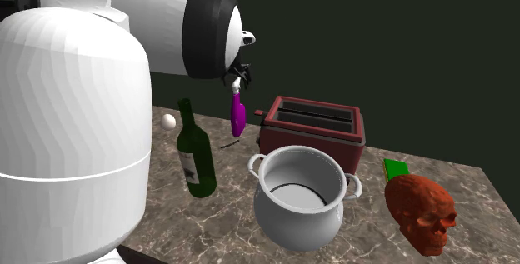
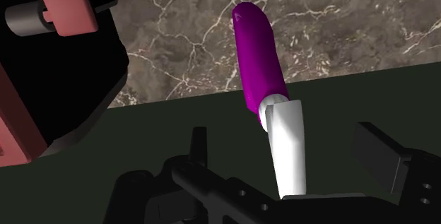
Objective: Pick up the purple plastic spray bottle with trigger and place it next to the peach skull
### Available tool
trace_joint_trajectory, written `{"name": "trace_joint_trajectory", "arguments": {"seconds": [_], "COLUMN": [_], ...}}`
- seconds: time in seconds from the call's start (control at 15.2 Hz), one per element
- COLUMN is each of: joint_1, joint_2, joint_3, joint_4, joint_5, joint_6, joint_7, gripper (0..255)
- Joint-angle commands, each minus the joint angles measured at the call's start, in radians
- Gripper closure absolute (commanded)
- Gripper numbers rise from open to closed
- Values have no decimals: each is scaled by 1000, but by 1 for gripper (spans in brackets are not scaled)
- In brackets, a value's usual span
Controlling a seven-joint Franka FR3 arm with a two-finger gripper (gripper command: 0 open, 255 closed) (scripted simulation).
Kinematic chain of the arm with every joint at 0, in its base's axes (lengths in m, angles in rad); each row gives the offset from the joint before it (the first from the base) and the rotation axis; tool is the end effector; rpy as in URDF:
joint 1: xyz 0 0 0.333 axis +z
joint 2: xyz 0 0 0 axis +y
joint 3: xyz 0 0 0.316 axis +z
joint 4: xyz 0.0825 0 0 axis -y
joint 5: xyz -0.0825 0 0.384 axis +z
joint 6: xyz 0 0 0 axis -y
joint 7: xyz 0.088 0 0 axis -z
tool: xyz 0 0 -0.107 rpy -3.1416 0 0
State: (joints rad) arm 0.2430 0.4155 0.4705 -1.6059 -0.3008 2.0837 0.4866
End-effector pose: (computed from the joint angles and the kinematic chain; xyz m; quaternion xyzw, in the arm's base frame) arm 0.5466 0.4005 0.4200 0.9851 0.1568 0.0711 0.0045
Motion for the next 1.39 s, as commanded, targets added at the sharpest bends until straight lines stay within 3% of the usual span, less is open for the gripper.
{"name": "trace_joint_trajectory", "arguments": {"seconds": [0.0, 0.13, 0.2, 0.79, 1.32], "joint_1": [0, 0, 0, 0, 1], "joint_2": [1, 0, 0, 1, -24], "joint_3": [0, 0, 0, 0, 9], "joint_4": [0, 0, 0, 0, 74], "joint_5": [0, 0, 0, 0, 20], "joint_6": [0, 0, 0, 0, -94], "joint_7": [0, 0, 0, 0, -20], "gripper": [0, 0, 255, 255, 255]}}
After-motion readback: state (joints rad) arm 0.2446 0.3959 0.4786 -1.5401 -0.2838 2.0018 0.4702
